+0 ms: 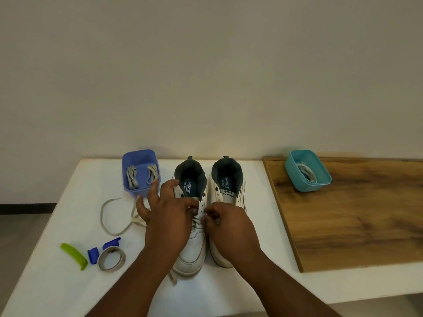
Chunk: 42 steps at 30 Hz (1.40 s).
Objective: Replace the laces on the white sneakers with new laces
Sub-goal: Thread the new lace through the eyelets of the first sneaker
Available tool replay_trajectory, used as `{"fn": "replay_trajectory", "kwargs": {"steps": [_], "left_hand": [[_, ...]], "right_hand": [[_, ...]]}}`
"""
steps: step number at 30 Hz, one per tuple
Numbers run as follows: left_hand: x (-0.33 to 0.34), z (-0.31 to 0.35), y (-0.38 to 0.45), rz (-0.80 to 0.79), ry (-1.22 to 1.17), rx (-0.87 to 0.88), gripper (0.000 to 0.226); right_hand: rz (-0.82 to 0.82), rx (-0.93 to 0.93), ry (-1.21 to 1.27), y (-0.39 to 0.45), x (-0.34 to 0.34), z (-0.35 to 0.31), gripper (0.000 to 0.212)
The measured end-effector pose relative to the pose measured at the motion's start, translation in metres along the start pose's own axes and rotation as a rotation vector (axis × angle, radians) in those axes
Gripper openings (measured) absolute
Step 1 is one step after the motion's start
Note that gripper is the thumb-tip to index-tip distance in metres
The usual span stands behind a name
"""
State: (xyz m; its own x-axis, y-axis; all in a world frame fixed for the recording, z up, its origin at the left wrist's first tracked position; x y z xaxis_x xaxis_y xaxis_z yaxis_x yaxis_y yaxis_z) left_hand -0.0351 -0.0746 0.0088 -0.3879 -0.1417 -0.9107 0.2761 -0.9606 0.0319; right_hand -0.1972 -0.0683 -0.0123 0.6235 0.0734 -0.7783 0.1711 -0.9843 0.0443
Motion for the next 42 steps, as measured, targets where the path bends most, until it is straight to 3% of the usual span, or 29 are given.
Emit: {"fn": "replay_trajectory", "kwargs": {"steps": [5,15,27,30,33,35,37,39,40,42], "left_hand": [[0.002,-0.009,0.001,-0.104,-0.105,-0.087,0.010],[0.004,-0.001,0.000,-0.183,0.009,-0.023,0.014],[0.005,-0.007,0.001,-0.222,-0.123,-0.033,0.008],[0.004,-0.008,-0.001,-0.265,-0.101,0.018,0.020],[0.003,-0.006,-0.006,-0.304,-0.033,0.074,0.039],[0.004,-0.006,-0.009,-0.319,0.005,0.095,0.050],[0.003,-0.007,-0.010,-0.320,0.020,0.102,0.056],[0.003,-0.007,-0.009,-0.311,0.031,0.100,0.057],[0.002,-0.007,-0.008,-0.303,0.036,0.099,0.058],[0.002,-0.006,-0.007,-0.286,0.037,0.095,0.057]], "right_hand": [[0.008,-0.012,0.015,0.002,0.002,-0.001,0.023],[-0.012,-0.012,-0.027,0.003,0.003,0.000,0.015],[-0.024,-0.075,-0.174,0.000,-0.010,-0.022,0.016],[0.162,0.027,0.097,-0.002,-0.032,-0.017,0.018],[0.522,0.289,0.807,-0.009,-0.065,0.004,0.016],[0.787,0.277,1.058,-0.014,-0.091,0.008,0.013],[0.972,0.114,0.980,-0.020,-0.118,0.005,0.010],[0.979,-0.038,0.663,-0.022,-0.135,-0.005,0.008],[0.884,-0.078,0.451,-0.019,-0.134,-0.014,0.016],[0.480,-0.132,0.071,-0.001,-0.095,-0.022,0.030]]}}
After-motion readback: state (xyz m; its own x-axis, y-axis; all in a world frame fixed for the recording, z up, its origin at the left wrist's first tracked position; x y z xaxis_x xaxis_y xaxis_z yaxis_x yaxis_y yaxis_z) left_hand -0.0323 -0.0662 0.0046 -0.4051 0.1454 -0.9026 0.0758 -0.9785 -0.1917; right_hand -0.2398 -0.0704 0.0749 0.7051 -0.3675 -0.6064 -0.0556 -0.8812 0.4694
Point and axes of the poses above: each hand's wrist, its own y-axis towards the middle knuckle, its own x-axis out of the palm, z = x × y, the point moved 9 cm from there along y, towards the middle knuckle, and after that the axes turned 9 degrees about -x, right-handed, at the moved point
